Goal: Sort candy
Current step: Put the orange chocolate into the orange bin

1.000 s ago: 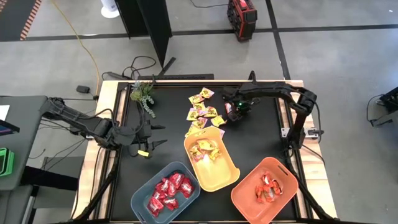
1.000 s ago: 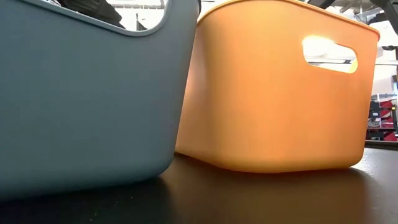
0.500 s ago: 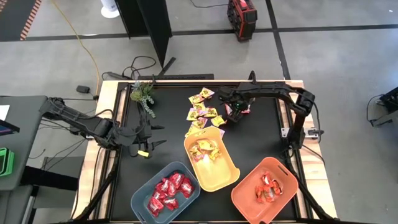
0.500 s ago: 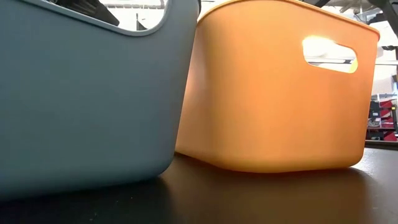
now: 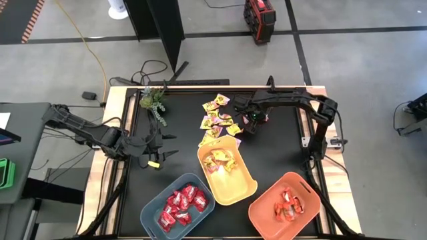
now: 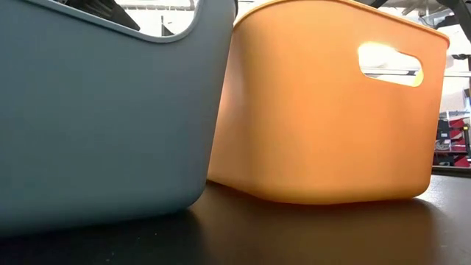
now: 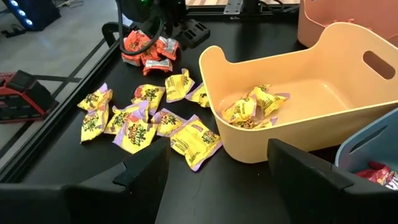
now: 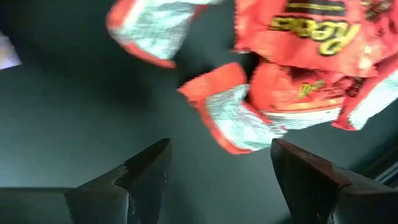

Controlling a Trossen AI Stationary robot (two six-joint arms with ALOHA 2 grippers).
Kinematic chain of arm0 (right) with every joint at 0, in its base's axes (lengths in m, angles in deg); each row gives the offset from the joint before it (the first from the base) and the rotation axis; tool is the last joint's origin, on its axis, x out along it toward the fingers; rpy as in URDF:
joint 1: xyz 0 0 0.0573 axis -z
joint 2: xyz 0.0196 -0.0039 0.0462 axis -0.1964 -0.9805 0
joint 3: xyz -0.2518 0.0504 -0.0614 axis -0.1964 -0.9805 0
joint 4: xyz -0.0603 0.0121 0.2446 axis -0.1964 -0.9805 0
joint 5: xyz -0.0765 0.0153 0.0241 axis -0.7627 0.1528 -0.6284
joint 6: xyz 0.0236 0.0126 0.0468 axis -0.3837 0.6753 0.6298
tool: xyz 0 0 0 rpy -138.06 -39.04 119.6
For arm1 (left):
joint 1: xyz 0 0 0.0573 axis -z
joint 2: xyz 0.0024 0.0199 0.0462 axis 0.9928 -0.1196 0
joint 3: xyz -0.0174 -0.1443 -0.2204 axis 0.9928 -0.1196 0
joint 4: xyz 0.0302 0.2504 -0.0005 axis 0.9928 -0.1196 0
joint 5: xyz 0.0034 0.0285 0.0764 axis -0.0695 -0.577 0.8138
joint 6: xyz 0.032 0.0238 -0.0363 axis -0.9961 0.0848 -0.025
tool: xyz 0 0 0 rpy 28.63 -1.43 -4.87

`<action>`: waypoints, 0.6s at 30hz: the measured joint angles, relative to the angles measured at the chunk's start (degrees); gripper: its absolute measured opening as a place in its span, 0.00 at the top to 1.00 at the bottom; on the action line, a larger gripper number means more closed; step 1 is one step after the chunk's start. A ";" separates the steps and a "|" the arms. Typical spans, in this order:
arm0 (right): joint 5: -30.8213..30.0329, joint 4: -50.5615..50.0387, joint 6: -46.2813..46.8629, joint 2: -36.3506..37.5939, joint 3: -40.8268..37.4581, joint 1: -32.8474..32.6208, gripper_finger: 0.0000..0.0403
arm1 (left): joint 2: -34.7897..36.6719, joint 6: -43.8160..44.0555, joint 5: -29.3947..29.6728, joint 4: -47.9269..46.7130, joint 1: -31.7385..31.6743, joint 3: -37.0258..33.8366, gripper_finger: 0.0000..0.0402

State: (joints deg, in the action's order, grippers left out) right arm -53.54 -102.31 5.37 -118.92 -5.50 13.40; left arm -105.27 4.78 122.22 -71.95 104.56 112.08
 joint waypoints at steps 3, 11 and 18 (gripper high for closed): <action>-0.08 -0.13 -0.51 0.00 0.01 0.12 0.28 | 0.00 -0.31 0.00 0.04 0.00 0.00 0.34; -0.55 -5.91 0.00 1.77 5.35 -2.49 0.28 | 0.00 -0.22 -0.04 -0.90 0.00 0.00 0.34; -0.65 -7.52 -0.87 4.34 5.47 -9.01 0.28 | 0.00 -0.15 -0.04 -1.14 0.00 0.00 0.34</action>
State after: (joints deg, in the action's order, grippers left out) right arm -54.19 -109.83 4.49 -114.58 -0.03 4.39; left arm -105.27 4.63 122.17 -73.09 104.56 112.08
